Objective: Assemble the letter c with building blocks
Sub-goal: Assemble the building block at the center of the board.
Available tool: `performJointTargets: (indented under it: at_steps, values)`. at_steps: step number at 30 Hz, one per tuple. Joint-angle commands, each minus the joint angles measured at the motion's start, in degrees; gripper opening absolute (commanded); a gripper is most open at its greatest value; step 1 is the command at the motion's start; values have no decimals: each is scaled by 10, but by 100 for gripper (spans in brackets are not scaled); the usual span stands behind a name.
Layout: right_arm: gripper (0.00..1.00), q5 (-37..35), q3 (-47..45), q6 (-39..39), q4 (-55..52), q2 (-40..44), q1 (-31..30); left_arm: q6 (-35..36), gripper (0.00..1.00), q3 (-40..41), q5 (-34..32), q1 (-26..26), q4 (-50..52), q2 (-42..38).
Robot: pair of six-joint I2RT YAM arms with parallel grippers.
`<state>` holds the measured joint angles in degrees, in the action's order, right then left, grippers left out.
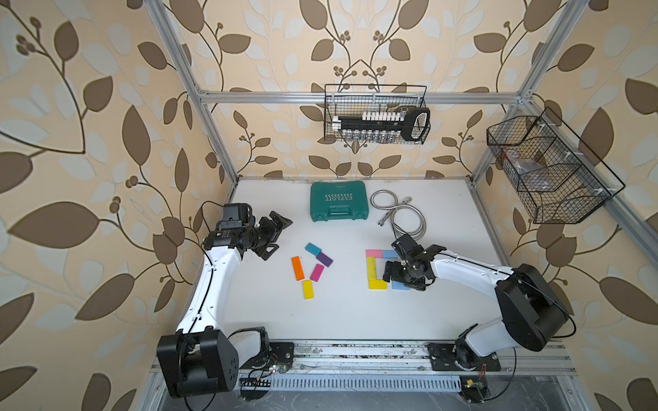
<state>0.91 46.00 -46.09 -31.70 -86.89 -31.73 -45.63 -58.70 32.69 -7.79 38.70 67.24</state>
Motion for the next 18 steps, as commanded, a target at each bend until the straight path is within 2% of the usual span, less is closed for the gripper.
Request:
performJointTargets:
  at_steps: [1,18]
  values:
    - [96,-11,10,11,-6,-12,2,-4,99,1,0,6,-14,2]
    - [96,20,13,-8,10,4,-2,-5,99,2,0,9,-17,3]
